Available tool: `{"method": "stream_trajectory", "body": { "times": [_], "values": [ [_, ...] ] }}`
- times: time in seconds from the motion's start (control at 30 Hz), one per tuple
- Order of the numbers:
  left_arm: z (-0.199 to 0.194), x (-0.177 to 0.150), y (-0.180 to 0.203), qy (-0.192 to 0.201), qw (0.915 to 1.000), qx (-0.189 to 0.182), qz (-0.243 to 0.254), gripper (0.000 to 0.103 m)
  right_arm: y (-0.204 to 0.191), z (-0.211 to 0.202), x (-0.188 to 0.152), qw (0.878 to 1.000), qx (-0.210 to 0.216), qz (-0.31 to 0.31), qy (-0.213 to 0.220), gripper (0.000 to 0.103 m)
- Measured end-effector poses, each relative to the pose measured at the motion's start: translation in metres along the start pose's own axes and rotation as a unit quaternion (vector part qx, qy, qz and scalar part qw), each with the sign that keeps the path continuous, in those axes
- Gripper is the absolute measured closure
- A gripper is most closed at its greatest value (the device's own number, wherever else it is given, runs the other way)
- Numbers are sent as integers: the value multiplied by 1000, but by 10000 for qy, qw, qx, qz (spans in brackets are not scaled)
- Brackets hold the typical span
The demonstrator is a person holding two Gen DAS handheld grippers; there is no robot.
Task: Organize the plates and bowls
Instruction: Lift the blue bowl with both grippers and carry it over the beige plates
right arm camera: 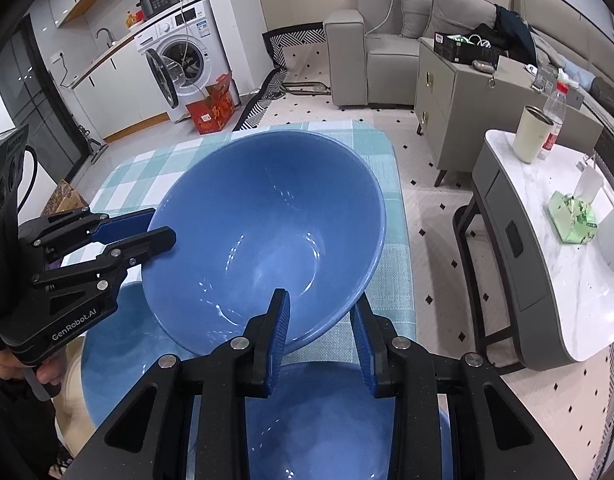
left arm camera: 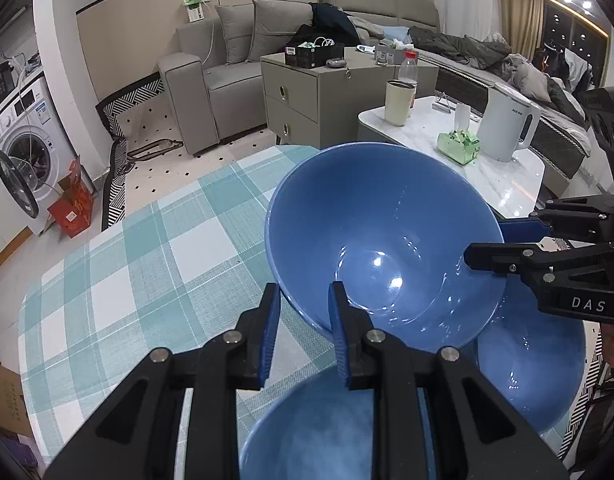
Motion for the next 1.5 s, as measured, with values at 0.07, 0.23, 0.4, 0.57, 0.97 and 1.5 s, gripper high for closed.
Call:
{"method": "stream_trajectory", "body": {
  "times": [0.07, 0.23, 0.4, 0.57, 0.97, 1.5],
  "values": [
    [-4, 1, 0, 33, 10000, 8, -6, 80, -2, -6, 1, 10000, 0, -10, 51, 71],
    [-20, 3, 0, 164, 9999, 37, -3, 80, -9, -19, 2, 9998, -23, -75, 170, 71],
    [-40, 4, 1, 323, 9994, 99, 16, 80, -18, -39, 2, 9994, -26, -145, 303, 71],
    [-62, 3, 1, 481, 9987, 152, 32, 80, -31, -62, 0, 9988, -3, -211, 443, 71],
    [-107, -11, -2, 756, 9967, 305, 23, 80, -61, -102, -11, 9969, 39, -405, 677, 71],
    [-134, -62, -3, 820, 9954, 488, -90, 80, -101, -111, -51, 9951, 154, -596, 779, 71]
  ]
}}
Point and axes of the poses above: each gripper's, at about its wrist camera, not at the fingertips, and z roughly the way its jaws point, y to its right, x to its top, the point moved 8 cm from there along z, roughly the way its jaws point, and after that the axes turned 3 degrees about x, right-handed, at the moved point
